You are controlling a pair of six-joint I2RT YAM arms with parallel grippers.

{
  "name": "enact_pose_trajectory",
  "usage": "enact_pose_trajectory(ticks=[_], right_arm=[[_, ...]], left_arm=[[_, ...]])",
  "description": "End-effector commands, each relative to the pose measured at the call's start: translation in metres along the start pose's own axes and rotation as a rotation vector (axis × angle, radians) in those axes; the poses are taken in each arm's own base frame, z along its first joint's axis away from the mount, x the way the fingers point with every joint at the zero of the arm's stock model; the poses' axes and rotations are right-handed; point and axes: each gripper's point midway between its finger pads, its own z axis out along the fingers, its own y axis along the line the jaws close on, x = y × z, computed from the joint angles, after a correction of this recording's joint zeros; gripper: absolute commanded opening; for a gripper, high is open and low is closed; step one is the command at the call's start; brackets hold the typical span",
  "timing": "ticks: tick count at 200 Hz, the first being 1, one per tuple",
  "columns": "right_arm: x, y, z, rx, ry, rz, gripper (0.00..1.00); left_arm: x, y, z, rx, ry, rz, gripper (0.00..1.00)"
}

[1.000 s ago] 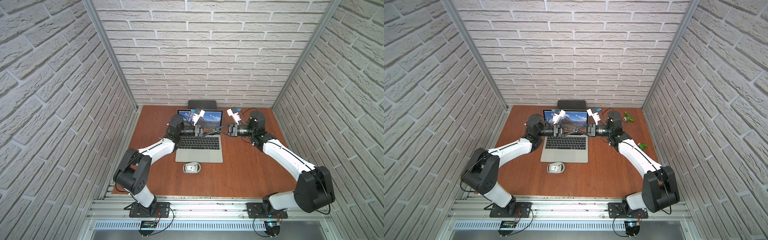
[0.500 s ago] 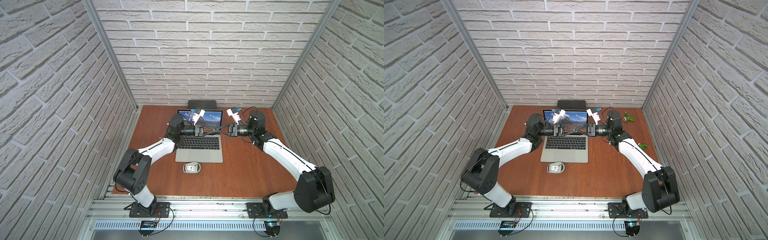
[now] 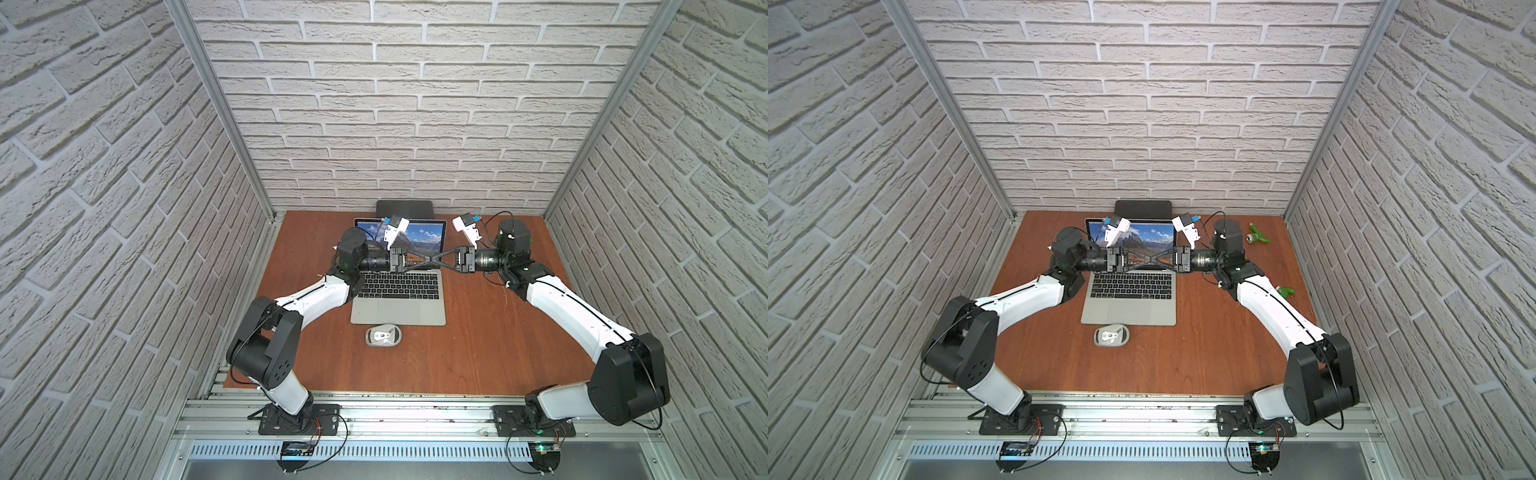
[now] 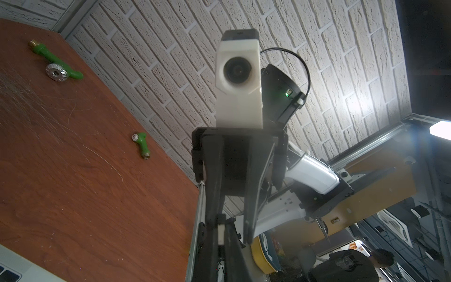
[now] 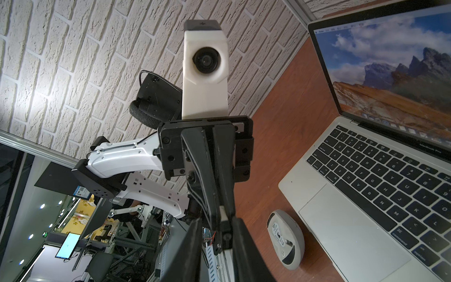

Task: Remove the wireless mouse receiver from the laptop
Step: Take out the USB plug from the USB port, then pick up the mouse from the center of the board.

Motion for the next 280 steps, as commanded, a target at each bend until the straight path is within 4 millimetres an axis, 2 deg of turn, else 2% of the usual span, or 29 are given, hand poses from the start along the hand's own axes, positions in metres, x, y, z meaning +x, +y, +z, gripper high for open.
enact_pose_trajectory(ticks=[1,31,46,71,128,161,167,184,186,196,200,212,221,237,249,259,280], right_arm=[[-0.011,0.022,-0.001,-0.045,-0.012,-0.081,0.19],[-0.012,0.023,0.0,-0.052,-0.008,-0.081,0.12],[-0.013,0.022,0.0,-0.048,-0.011,-0.075,0.2],[-0.014,0.02,0.0,-0.038,-0.017,-0.078,0.2],[-0.016,0.024,0.0,-0.052,-0.017,-0.086,0.03],[-0.014,0.025,-0.001,-0.046,-0.017,-0.093,0.03],[-0.013,0.024,-0.001,-0.039,-0.016,-0.095,0.03],[-0.011,0.024,-0.003,-0.02,-0.015,-0.113,0.03],[-0.01,0.024,-0.004,-0.016,-0.013,-0.114,0.02],[-0.008,0.023,-0.005,0.0,-0.005,-0.128,0.03],[-0.007,0.023,-0.006,0.007,-0.002,-0.136,0.03],[-0.003,0.025,-0.008,0.02,0.009,-0.166,0.03],[-0.001,0.024,-0.01,0.033,0.009,-0.183,0.03],[0.004,0.023,-0.011,0.043,0.024,-0.195,0.03],[0.009,0.018,-0.01,0.06,0.047,-0.198,0.03],[0.019,0.015,-0.006,0.096,0.099,-0.22,0.03],[0.047,0.004,0.009,0.195,0.228,-0.274,0.03]], left_arm=[[-0.009,-0.019,0.0,0.03,-0.011,0.08,0.0],[-0.009,-0.021,0.0,0.032,-0.01,0.086,0.0],[-0.008,-0.021,0.001,0.036,-0.006,0.085,0.0],[-0.008,-0.023,0.003,0.044,0.001,0.089,0.0],[-0.009,-0.024,0.004,0.043,0.002,0.089,0.0],[-0.009,-0.02,0.004,0.035,0.001,0.088,0.0],[-0.008,-0.017,0.003,0.025,0.0,0.082,0.06],[-0.01,-0.009,-0.003,-0.004,-0.021,0.069,0.1],[-0.011,-0.007,-0.005,-0.011,-0.028,0.067,0.11],[-0.015,0.003,-0.015,-0.05,-0.062,0.047,0.38],[-0.016,0.009,-0.02,-0.072,-0.077,0.032,0.45],[-0.019,0.027,-0.039,-0.146,-0.124,-0.006,0.55],[-0.02,0.046,-0.06,-0.226,-0.168,-0.048,0.63],[-0.02,0.076,-0.102,-0.358,-0.272,-0.117,0.67],[-0.012,0.101,-0.137,-0.481,-0.331,-0.193,0.68],[0.003,0.117,-0.162,-0.597,-0.346,-0.26,0.67],[0.04,0.127,-0.187,-0.742,-0.301,-0.317,0.64]])
